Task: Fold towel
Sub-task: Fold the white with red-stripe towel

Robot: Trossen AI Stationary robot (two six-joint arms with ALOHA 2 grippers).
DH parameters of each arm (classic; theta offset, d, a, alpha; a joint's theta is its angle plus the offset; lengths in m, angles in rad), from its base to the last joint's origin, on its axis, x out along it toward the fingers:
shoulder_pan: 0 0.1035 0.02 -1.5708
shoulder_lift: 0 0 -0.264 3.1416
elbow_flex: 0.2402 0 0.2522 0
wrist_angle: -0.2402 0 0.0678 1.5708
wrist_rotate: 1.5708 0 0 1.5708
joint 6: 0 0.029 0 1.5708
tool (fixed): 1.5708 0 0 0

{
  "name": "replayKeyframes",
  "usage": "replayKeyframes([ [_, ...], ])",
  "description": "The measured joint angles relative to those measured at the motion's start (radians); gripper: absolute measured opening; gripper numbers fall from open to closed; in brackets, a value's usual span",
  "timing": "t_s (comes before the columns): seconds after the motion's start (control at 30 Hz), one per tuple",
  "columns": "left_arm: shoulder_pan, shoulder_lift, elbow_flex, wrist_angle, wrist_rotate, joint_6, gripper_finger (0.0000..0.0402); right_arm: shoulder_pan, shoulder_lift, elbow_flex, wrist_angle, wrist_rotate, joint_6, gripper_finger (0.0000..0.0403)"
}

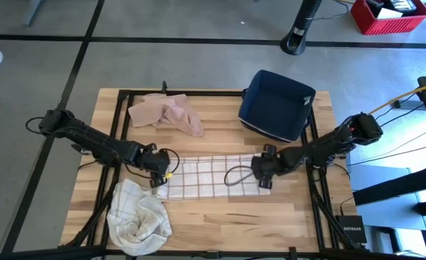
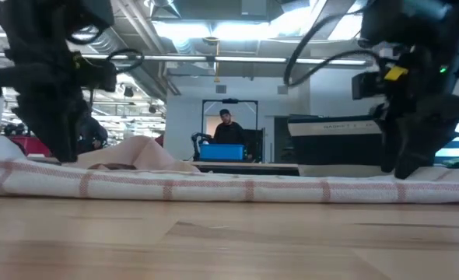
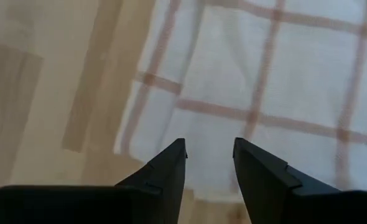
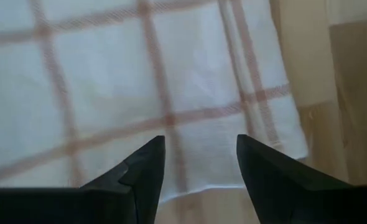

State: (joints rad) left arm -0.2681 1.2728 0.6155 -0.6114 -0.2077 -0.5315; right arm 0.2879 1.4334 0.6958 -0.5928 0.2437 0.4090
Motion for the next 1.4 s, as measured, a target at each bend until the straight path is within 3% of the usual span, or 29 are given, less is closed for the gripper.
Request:
replayKeyframes([
  [0.23,0.037,0.007,-0.075,0.126,0.021,0.144,0.0127,-0.077,0.000,-0.004,0.050,-0.046,-0.116,0.0202],
  [0.43,0.041,0.005,-0.084,0.133,0.037,0.158,0.0127,-0.079,0.000,-0.004,0.058,-0.046,-0.150,0.0202],
  [0.67,0.072,0.005,-0.072,0.149,-0.043,0.184,0.0127,-0.081,0.000,-0.004,0.080,-0.046,-0.153,0.0202],
  [0.87,0.107,0.010,-0.072,0.151,0.057,0.196,0.0127,-0.081,0.000,-0.004,0.081,-0.047,-0.152,0.0202],
  [1.4,0.110,0.005,-0.128,0.200,0.061,0.173,0.0127,-0.079,0.000,-0.004,0.075,-0.062,-0.152,0.0202],
])
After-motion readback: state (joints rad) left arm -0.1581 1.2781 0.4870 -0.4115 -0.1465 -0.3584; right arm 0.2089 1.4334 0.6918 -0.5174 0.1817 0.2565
